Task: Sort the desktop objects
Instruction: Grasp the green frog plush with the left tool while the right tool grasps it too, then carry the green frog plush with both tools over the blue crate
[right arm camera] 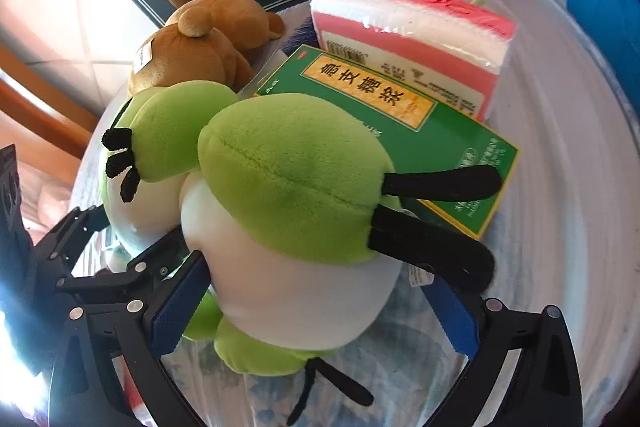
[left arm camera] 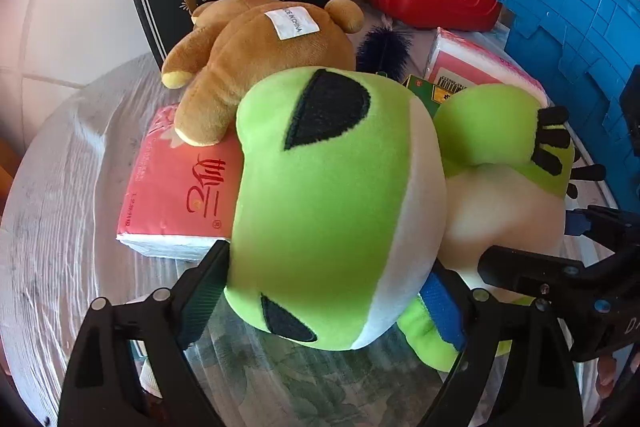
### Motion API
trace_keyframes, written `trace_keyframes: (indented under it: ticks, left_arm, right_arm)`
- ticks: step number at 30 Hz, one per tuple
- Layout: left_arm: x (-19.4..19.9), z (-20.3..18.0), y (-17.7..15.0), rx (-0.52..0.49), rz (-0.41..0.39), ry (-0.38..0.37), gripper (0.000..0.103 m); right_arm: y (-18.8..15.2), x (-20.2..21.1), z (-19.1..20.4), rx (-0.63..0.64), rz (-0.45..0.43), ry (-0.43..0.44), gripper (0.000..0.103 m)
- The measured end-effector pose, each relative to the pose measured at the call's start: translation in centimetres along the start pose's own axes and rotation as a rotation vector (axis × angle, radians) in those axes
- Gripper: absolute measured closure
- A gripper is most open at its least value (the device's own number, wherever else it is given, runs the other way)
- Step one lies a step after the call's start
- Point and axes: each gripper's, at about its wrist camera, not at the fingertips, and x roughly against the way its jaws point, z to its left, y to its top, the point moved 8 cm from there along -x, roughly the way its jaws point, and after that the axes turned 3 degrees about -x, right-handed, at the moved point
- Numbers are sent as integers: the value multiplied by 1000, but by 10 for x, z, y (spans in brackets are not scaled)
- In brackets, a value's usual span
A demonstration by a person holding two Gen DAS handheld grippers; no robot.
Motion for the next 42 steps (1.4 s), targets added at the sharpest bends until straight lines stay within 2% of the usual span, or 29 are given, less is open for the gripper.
trace_keyframes:
  ticks: [2, 4, 5, 7, 16, 19, 27, 34, 42]
  left_arm:
    - [1, -1, -2, -1, -10, -12, 22]
    - [6, -3, -3, -8, -21, 3, 33]
    - [9, -5, -4, -10, -29, 14, 34]
    - [15, -6, -5, 6, -36, 18, 38]
    - [65, -18, -6, 78, -125, 29, 39]
    - [95, -24, 0, 77, -184, 49, 39]
    - [196, -54, 19, 63, -382, 95, 39]
    - [266, -113, 46, 20, -526, 91, 38]
    - [316, -228, 88, -68, -651, 18, 38]
  right_arm:
    - [-1, -5, 2, -1, 25, 30, 0]
    - [-1, -2, 5, 21, 17, 16, 3]
    - [0, 3, 10, 43, 1, 6, 13]
    - [-1, 14, 17, 84, -24, -31, 20]
    - [-7, 60, 28, 176, -105, -61, 24]
    - [-5, 77, 29, 204, -153, -51, 24]
    - [-2, 171, 54, 284, -349, -21, 23]
    - [-6, 268, 43, 326, -505, -28, 23]
    - [-7, 381, -32, 292, -661, -96, 22]
